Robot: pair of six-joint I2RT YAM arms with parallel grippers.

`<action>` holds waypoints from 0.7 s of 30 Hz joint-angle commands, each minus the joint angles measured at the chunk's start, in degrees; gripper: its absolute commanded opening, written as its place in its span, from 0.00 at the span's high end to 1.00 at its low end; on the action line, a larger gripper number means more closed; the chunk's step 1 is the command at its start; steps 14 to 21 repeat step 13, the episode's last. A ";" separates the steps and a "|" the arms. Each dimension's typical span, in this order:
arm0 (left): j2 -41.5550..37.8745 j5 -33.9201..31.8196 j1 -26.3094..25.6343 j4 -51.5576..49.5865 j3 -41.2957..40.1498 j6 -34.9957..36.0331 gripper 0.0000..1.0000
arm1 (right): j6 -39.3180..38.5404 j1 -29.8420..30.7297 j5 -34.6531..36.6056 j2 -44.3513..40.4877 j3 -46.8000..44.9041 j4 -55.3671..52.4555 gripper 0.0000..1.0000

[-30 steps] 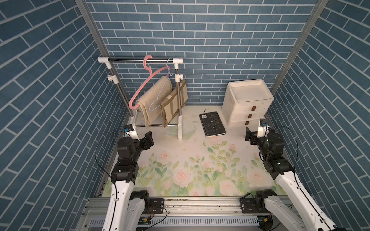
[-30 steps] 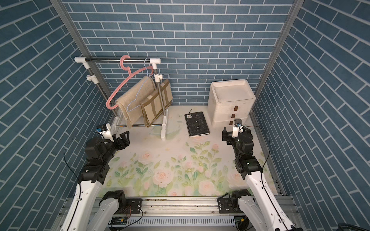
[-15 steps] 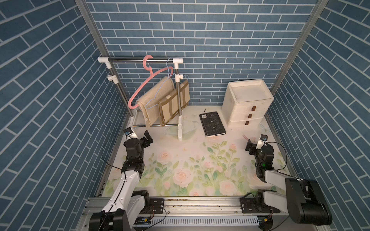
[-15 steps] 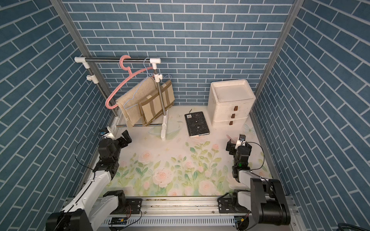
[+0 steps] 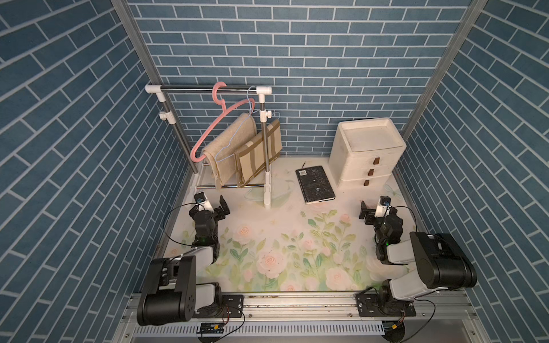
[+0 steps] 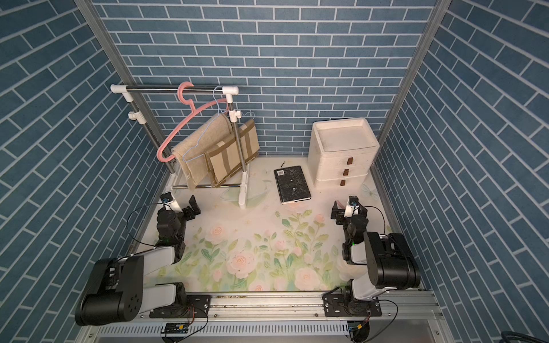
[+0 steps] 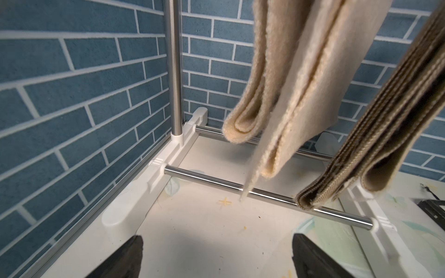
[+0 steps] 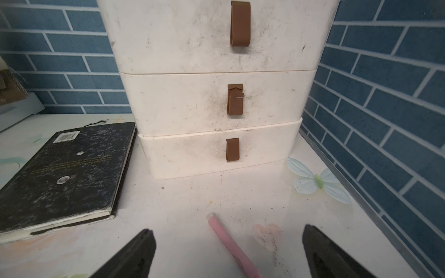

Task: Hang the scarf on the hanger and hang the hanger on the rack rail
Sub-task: Reset both arms

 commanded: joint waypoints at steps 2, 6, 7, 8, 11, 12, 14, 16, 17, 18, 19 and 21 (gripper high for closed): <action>7.48 -0.90 -2.22 23.84 -7.19 3.09 0.00 | -2.80 0.32 -2.34 0.36 1.01 1.30 0.00; 9.52 0.28 -2.76 19.85 -3.63 4.22 0.00 | -3.03 0.37 -2.74 0.39 1.21 0.98 0.01; 9.43 0.38 -3.18 17.21 -2.57 4.87 0.00 | -2.99 0.37 -2.73 0.46 1.25 0.80 0.01; 9.26 -0.29 -3.62 16.44 -2.48 5.20 0.00 | -2.99 0.37 -2.75 0.43 1.28 0.65 0.00; 9.56 -0.53 -3.86 17.47 -2.60 5.32 0.00 | -3.05 0.37 -2.84 0.56 1.35 0.60 0.00; 9.67 -0.53 -3.84 17.40 -2.61 5.28 0.00 | -3.04 0.37 -2.76 0.48 1.35 0.71 0.01; 9.28 -0.55 -3.84 16.77 -2.39 5.27 0.00 | -3.02 0.37 -2.78 0.47 1.30 0.68 0.00; 9.28 -0.55 -3.84 16.77 -2.39 5.27 0.00 | -3.02 0.37 -2.78 0.47 1.30 0.68 0.00; 9.28 -0.55 -3.84 16.77 -2.39 5.27 0.00 | -3.02 0.37 -2.78 0.47 1.30 0.68 0.00; 9.28 -0.55 -3.84 16.77 -2.39 5.27 0.00 | -3.02 0.37 -2.78 0.47 1.30 0.68 0.00; 9.28 -0.55 -3.84 16.77 -2.39 5.27 0.00 | -3.02 0.37 -2.78 0.47 1.30 0.68 0.00; 9.28 -0.55 -3.84 16.77 -2.39 5.27 0.00 | -3.02 0.37 -2.78 0.47 1.30 0.68 0.00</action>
